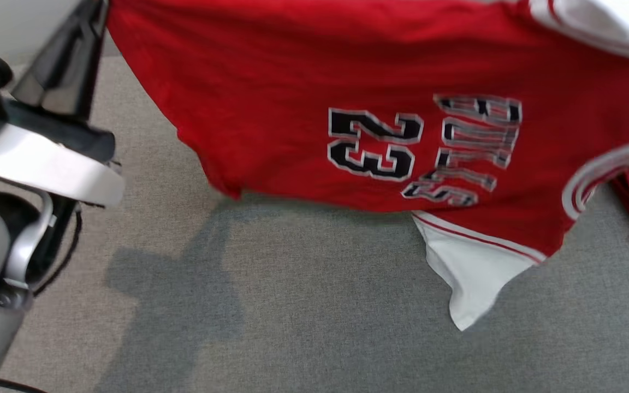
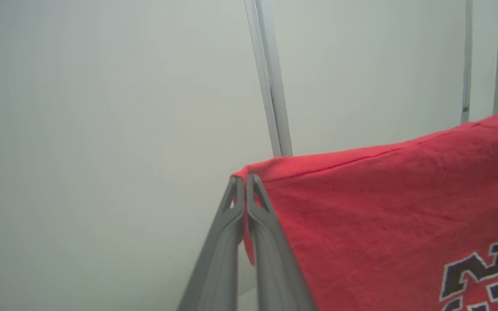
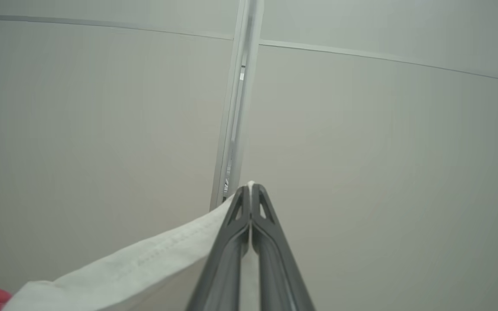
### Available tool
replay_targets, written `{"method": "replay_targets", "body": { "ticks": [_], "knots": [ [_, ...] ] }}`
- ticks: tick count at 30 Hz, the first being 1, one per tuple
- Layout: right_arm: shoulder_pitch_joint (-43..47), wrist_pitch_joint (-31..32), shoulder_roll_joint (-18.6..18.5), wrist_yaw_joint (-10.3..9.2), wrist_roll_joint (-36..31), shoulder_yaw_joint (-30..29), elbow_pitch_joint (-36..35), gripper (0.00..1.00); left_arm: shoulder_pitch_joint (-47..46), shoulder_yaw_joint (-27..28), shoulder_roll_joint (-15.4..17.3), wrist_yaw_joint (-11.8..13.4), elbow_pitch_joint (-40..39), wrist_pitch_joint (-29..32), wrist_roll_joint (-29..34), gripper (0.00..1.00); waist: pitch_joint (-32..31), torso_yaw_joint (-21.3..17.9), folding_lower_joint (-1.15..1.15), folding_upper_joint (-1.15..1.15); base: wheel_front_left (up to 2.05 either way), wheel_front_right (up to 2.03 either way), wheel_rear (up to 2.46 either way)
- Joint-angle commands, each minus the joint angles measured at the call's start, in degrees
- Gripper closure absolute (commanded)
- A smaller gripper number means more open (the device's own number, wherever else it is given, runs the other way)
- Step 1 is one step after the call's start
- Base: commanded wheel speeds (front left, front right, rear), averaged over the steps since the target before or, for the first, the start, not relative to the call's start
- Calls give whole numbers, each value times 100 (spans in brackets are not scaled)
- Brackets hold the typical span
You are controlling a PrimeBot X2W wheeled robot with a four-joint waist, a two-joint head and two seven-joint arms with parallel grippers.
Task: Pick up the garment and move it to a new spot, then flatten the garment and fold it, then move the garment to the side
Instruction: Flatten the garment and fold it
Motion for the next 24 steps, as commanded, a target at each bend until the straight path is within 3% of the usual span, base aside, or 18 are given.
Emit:
{"method": "replay_targets", "body": {
  "ticks": [1,11,16,24],
  "knots": [
    [-132,64,-54,-2,26,-11,-54,100,-140,71,43,47,-76,-2,47,100,-32,17,0,0,0,0,0],
    [-434,474,-120,-2,281,213,42,100,-503,268,122,163,-407,91,60,100,-47,61,0,0,0,0,0],
    [-1022,566,-163,-2,546,557,767,100,-1145,146,-55,-171,227,115,-107,100,258,85,0,0,0,0,0],
    [-2848,43,-302,-1,885,1065,2506,100,-2871,13,-534,-751,2209,-265,-81,100,744,145,0,0,0,0,0]
  ]
}}
